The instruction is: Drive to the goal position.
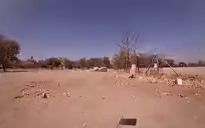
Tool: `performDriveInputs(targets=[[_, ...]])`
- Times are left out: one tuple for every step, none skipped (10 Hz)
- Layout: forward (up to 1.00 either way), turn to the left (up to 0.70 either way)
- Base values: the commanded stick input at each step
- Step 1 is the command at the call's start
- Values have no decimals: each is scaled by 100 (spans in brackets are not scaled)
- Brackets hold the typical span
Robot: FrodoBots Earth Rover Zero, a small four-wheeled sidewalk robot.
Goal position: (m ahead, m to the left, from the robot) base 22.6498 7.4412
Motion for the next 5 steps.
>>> performDriveInputs(targets=[[50,0],[50,0],[50,0],[50,0],[50,0]])
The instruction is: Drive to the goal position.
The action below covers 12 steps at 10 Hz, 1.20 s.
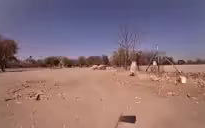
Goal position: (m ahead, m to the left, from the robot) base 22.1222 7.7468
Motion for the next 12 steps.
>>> performDriveInputs(targets=[[50,0],[50,0],[50,0],[50,0],[50,0],[50,0],[50,0],[50,0],[50,0],[50,0],[50,0],[50,0]])
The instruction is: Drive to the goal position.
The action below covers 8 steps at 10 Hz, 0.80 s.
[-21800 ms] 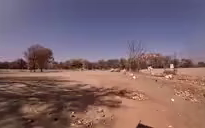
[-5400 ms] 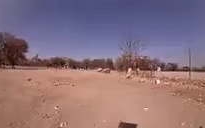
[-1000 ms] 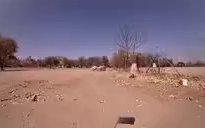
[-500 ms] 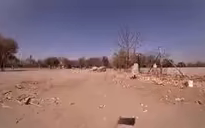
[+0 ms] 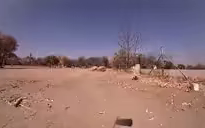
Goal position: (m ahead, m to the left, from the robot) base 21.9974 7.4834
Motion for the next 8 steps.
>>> performDriveInputs(targets=[[50,0],[50,0],[50,0],[50,0],[50,0],[50,0],[50,0],[50,0]])
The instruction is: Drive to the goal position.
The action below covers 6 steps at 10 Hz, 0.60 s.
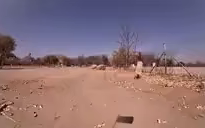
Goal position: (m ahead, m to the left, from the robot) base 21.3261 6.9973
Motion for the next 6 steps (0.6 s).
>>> performDriveInputs(targets=[[50,0],[50,0],[50,0],[50,0],[50,0],[50,0]])
